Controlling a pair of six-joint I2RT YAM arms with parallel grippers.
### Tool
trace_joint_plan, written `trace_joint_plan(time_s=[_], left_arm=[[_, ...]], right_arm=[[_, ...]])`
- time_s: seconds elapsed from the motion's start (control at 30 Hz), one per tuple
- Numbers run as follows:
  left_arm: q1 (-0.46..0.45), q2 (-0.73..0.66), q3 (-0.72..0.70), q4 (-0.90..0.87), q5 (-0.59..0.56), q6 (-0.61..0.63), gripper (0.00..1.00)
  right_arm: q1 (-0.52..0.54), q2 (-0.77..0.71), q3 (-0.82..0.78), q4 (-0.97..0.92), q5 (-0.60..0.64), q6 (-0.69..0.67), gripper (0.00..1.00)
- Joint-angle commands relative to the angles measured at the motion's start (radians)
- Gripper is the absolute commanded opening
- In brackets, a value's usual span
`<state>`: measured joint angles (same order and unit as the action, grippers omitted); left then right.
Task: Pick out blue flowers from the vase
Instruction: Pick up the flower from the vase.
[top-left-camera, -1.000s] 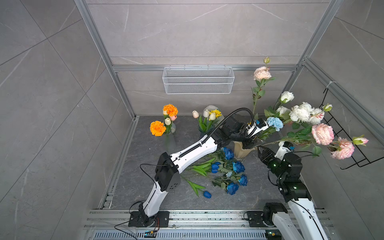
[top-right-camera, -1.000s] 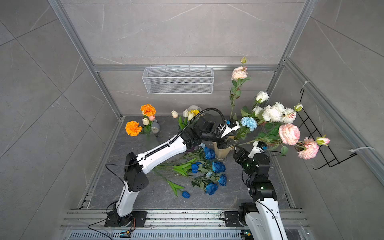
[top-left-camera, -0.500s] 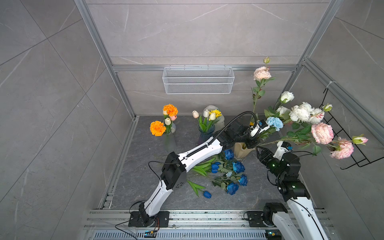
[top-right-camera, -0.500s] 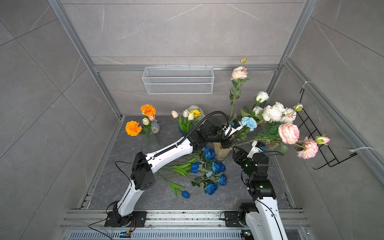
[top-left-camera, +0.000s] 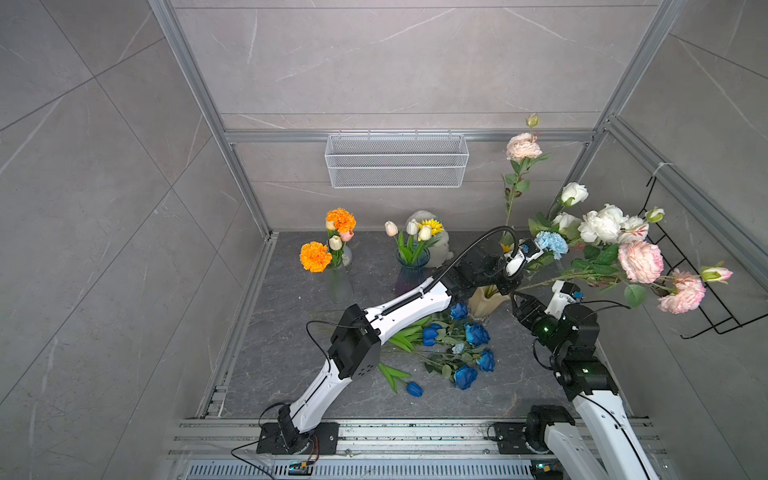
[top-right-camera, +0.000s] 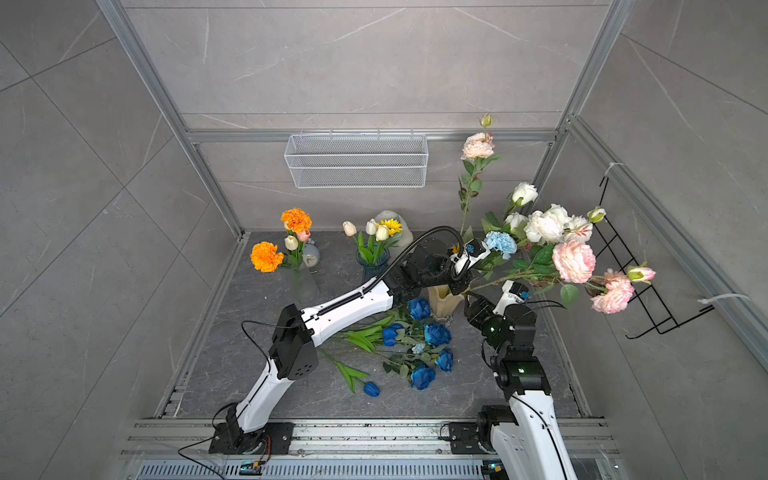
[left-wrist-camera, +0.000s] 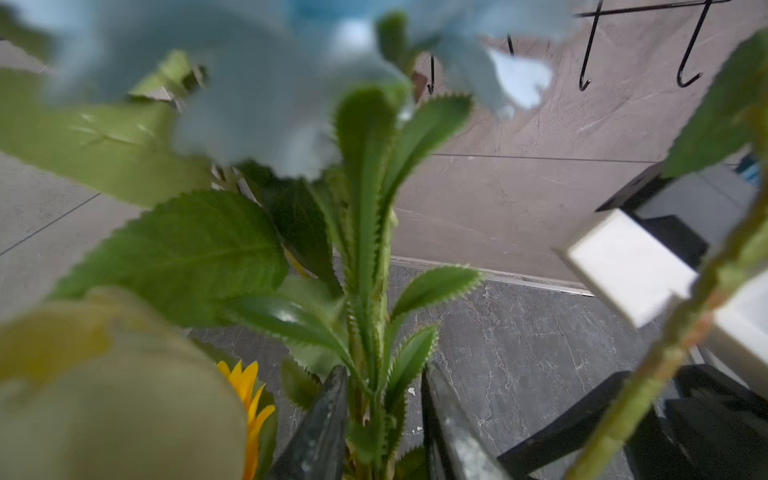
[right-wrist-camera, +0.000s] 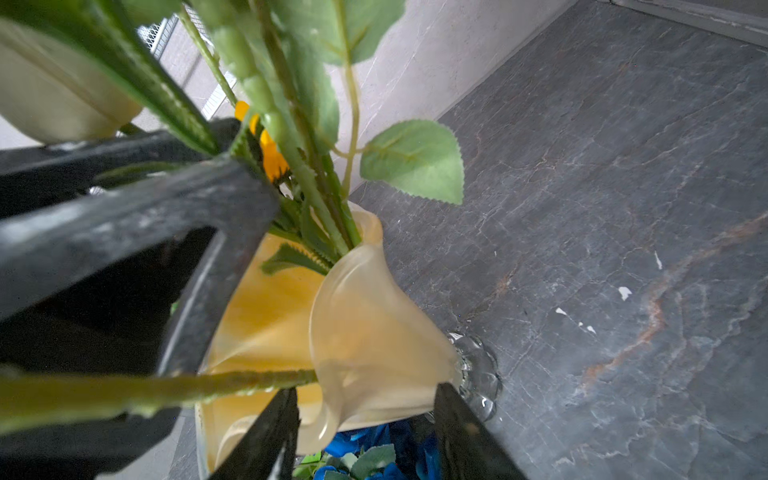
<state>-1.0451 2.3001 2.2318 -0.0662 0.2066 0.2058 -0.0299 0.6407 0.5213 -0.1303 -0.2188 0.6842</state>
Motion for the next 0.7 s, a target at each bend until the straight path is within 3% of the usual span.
trace_joint_plan(time_s=[0.0,0.27,0.67], left_arm=[[-0.007,0.011,0.068,0.057,-0.017,0.013,0.23],[-0.007,-0.010,0.064,0.070,0.006,0.021,0.10],[-0.010,-0.115,-0.015,0.111,0.054,0.024,0.02]], right_arm=[[0.002,0.000,-0.007,0.026,-0.014,-0.008,0.55],[0.004,-0.008,-0.028,0.041,-0.013,0.001,0.55],[0.002,0.007,-0.029,0.062,-0.011,0.012,0.55]])
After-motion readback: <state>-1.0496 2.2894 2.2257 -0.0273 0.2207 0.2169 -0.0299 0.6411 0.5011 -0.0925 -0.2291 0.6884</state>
